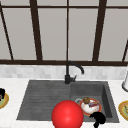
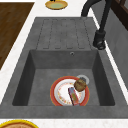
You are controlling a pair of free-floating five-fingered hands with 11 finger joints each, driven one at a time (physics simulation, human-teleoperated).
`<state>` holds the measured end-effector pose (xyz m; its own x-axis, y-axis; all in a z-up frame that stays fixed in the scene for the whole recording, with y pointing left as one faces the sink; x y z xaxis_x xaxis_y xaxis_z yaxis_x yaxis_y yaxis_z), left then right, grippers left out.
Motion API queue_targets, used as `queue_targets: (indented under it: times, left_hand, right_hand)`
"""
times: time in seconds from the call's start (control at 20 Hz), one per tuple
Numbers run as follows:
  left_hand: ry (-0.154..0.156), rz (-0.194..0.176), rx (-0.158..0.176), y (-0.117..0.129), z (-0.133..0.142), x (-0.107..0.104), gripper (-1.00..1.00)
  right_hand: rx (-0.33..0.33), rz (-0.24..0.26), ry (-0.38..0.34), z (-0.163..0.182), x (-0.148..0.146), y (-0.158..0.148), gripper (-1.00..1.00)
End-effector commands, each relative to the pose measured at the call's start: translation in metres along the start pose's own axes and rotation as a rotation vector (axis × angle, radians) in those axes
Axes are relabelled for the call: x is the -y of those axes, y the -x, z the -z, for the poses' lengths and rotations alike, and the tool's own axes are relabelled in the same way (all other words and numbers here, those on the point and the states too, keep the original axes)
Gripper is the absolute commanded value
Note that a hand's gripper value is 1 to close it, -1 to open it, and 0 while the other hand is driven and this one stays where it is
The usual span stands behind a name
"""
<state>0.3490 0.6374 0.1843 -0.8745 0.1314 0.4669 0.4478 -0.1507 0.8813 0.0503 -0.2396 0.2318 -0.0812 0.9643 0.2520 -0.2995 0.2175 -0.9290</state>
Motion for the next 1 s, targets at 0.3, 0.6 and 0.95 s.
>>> queue_targets:
  times: [0.3,0.6,0.95]
  left_hand:
    - [-0.057,0.017,0.056,0.052,-0.064,0.051,1.0]
    - [-0.081,0.001,0.098,0.087,-0.097,0.071,1.0]
    - [-0.203,0.087,0.184,0.042,-0.1,0.035,-1.0]
  right_hand:
    - [0.0,0.0,0.0,0.0,0.0,0.0,0.0]
    - [0.0,0.0,0.0,0.0,0.0,0.0,0.0]
    - [0.0,0.0,0.0,0.0,0.0,0.0,0.0]
